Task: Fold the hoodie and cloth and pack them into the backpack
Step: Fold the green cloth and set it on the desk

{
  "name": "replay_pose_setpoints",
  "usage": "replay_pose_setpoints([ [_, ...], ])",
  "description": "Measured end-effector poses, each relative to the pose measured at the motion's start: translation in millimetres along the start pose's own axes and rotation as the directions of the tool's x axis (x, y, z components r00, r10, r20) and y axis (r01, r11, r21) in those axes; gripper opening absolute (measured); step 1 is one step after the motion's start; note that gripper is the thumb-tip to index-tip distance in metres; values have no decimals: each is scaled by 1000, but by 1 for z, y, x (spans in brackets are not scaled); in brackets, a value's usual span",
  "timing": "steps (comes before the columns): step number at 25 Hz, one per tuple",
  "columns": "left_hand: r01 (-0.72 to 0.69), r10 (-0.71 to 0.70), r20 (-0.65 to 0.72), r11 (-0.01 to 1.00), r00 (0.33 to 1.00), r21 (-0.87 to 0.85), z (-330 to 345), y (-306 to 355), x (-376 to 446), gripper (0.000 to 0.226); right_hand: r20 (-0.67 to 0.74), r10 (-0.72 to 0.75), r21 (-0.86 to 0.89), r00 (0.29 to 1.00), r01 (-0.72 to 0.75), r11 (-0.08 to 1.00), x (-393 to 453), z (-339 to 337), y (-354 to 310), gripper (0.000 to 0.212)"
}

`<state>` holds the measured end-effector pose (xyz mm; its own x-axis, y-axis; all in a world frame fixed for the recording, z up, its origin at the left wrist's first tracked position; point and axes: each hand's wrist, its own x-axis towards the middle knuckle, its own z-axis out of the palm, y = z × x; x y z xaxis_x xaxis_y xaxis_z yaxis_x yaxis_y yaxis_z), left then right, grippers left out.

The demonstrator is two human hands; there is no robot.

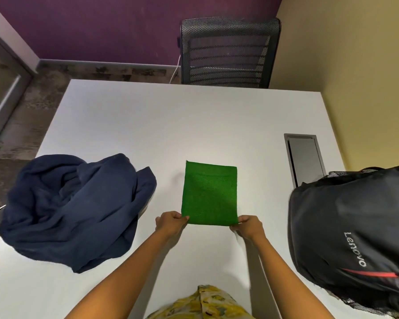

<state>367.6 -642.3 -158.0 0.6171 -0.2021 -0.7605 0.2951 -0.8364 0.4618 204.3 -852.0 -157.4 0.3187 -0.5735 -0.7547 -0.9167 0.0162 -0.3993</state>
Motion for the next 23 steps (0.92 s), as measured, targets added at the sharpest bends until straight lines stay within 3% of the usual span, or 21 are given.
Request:
replay_pose_setpoints([
  [1,7,-7,-9,999,1000,48,1,-3,-1,23,29,22,-20,999,-21,1000,0,-3,-1,13],
  [3,37,-37,-2,988,999,148,1,-7,-5,22,147,67,-222,987,-33,975,7,-8,-2,13],
  [5,82,-86,21,984,996,161,1,-9,-3,27,242,105,-445,965,14,895,13,-11,-7,35],
  [6,107,-114,33,981,993,159,1,-7,-2,33,254,109,-452,961,18,892,15,-14,-11,39],
  [8,113,-118,26,983,993,148,-2,6,-1,42,237,89,-328,967,-7,945,16,-23,-23,36],
  [13,52,-53,-14,997,998,-63,-4,40,13,37,134,50,20,990,-53,998,27,-30,-47,77],
  [16,49,-46,24,987,999,-155,-4,55,22,41,50,3,82,999,-8,997,37,-26,-58,73],
  [21,40,-24,53,944,998,-326,-6,71,29,31,-55,-100,289,993,112,951,43,-18,-72,35],
  [23,37,-10,72,921,997,-387,-7,73,31,28,-62,-110,295,992,123,948,45,-14,-73,37],
])
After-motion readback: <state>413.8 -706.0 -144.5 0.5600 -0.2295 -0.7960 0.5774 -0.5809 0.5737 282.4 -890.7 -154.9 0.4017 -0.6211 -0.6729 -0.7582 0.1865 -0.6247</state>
